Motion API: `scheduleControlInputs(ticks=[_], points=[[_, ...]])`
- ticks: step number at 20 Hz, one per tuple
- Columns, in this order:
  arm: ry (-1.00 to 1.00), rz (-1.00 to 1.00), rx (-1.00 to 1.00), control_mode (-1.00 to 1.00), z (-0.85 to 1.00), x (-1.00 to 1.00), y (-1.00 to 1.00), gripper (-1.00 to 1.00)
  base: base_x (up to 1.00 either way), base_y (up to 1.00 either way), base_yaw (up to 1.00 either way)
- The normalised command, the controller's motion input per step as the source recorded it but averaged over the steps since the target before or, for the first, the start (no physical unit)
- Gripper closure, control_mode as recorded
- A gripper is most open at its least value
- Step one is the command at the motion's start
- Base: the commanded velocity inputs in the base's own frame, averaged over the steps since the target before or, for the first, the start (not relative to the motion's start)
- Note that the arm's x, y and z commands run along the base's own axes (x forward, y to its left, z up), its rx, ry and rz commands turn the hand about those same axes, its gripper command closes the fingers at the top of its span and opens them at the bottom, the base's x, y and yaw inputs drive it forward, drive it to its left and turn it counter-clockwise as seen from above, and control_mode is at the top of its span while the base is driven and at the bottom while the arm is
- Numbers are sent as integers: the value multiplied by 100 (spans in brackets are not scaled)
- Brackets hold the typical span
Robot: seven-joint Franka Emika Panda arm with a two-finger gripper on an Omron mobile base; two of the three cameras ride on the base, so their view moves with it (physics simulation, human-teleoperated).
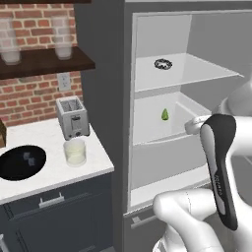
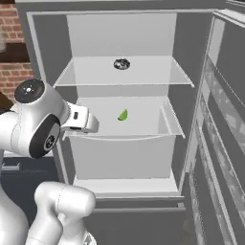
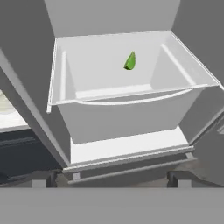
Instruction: Grab a lemon wedge from the fridge and one ice cube from the ice bowl, and put them in the glass of lemonade.
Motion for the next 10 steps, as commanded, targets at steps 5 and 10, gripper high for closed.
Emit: scheduleControlInputs(ticks=[5, 10], points=[[0, 0, 0, 100, 0, 0, 0, -100, 28, -46, 36], [0, 0, 0, 100, 0, 0, 0, -100, 21, -57, 7]])
